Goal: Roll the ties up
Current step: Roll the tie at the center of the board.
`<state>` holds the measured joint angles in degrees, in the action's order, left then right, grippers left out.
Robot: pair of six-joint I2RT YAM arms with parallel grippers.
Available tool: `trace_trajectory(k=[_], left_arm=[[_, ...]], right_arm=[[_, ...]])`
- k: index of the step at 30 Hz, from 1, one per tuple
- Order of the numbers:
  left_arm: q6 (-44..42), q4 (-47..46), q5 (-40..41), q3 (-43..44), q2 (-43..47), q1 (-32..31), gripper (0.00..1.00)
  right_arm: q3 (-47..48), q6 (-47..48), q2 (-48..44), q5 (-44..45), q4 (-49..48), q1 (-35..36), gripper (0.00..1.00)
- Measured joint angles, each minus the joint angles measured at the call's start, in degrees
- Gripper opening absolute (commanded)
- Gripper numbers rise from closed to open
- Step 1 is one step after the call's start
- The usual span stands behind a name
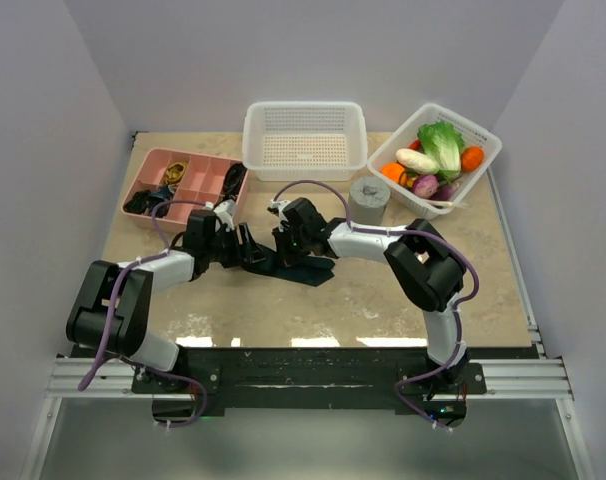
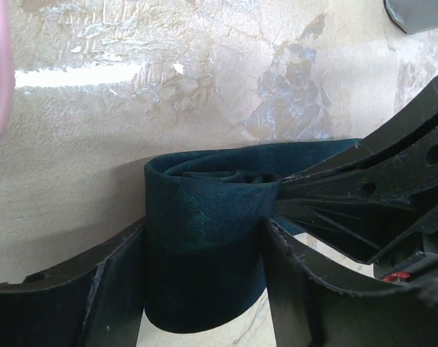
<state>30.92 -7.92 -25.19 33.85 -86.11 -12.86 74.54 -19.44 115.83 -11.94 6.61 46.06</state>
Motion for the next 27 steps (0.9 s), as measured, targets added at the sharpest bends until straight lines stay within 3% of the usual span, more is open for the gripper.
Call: trace_trajectory(k=[14,27], left_arm=[[-2.08,5.84,2.19,4.35,1.77,-1.60,0.58],[-6.49,21.05,21.07,17.20,-1.31,-10.88,0.58]], right_arm=[[0.00,-0.09,-0.26,0.00,-0.04,0.02,0.00],[-0.02,-0.09,-4.66,1.84,0.68,0.00,0.00]])
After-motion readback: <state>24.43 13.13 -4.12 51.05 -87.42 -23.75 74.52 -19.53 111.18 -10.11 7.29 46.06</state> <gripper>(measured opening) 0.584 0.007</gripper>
